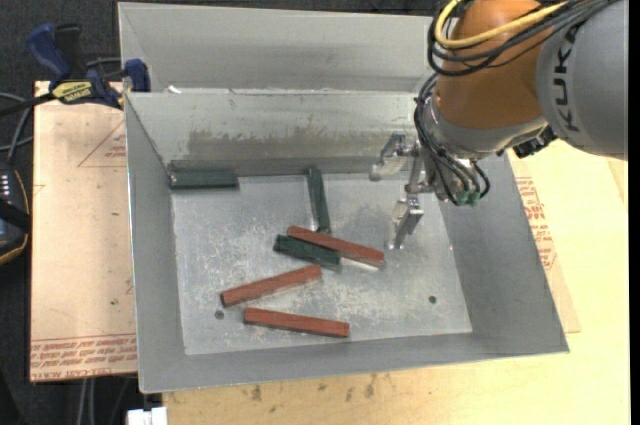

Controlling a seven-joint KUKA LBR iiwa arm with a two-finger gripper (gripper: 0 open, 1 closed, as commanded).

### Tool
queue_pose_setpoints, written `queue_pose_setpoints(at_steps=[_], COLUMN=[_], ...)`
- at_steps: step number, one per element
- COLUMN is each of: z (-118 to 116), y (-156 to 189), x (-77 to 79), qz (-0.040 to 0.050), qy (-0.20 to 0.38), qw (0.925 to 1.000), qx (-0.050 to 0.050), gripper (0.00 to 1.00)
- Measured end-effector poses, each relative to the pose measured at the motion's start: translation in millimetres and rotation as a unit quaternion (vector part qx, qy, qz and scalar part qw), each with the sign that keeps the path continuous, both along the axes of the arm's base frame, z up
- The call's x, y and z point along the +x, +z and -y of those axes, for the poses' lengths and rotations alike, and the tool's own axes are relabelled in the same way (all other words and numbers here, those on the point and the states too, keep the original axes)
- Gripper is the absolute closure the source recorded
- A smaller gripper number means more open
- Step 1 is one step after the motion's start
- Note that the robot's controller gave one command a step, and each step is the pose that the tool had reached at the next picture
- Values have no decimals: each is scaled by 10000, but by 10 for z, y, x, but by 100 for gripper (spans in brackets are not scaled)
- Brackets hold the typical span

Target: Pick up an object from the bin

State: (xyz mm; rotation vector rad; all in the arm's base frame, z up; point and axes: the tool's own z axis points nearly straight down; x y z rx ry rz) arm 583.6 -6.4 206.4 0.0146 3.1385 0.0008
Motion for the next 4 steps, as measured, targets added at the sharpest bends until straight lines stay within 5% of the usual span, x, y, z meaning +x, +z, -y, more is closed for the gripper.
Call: queue_pose_setpoints(at_steps=[1,2,3,4], z=[58,-124,-125,-92], y=[-327,-1284,-1284,-199], x=[19,-339,-339,-459], qz=[29,74,74,-4], qy=[310,606,606,456], qw=[9995,9981,9981,9990], qx=[0,-2,-2,1], gripper=[0,100,100,100])
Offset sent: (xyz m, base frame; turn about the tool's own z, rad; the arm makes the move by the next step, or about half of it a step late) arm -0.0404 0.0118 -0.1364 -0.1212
